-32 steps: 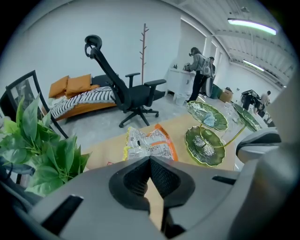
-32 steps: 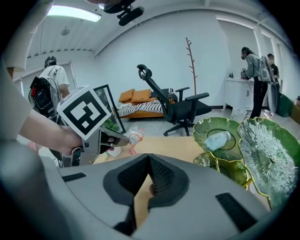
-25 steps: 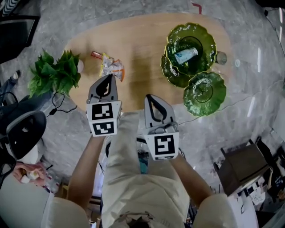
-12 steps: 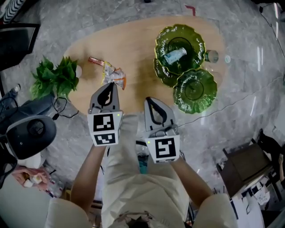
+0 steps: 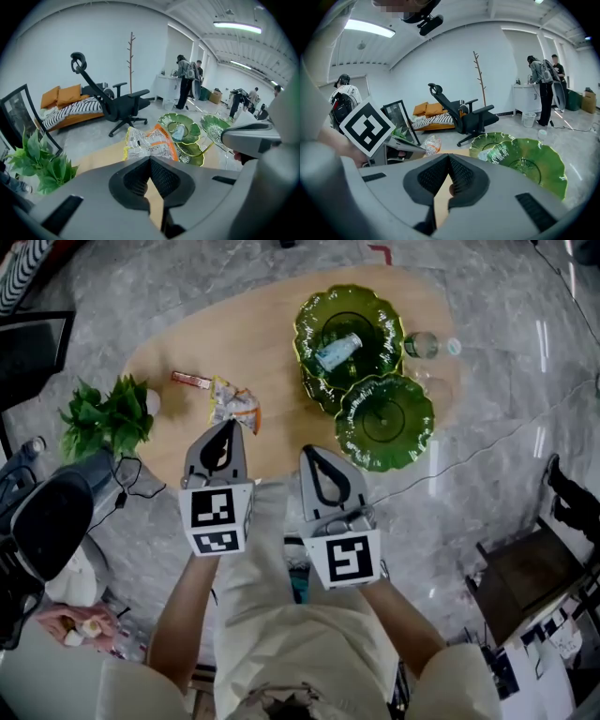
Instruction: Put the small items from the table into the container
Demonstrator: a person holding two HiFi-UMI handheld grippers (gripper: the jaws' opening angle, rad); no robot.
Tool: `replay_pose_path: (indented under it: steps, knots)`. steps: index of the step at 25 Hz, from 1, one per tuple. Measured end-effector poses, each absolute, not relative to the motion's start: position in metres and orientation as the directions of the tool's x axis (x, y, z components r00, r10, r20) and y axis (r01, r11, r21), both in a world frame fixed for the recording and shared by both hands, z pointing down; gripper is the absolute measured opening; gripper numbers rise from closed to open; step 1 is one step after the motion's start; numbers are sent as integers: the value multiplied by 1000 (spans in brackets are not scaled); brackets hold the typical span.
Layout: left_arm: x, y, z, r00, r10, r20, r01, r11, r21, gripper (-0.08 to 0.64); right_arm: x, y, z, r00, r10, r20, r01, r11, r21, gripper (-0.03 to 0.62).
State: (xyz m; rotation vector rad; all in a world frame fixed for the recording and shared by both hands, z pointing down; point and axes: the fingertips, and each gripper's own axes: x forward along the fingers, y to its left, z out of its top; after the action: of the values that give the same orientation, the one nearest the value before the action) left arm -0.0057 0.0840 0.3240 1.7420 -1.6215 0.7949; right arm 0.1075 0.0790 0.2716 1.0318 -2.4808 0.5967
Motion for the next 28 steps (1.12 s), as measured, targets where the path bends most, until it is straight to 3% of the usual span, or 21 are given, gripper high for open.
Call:
replay_pose_path:
  steps: [28]
  knots:
    - [119, 33, 298, 214, -626, 750, -968, -239, 77, 6, 209, 44, 269, -553, -669, 497, -829, 501, -249, 6]
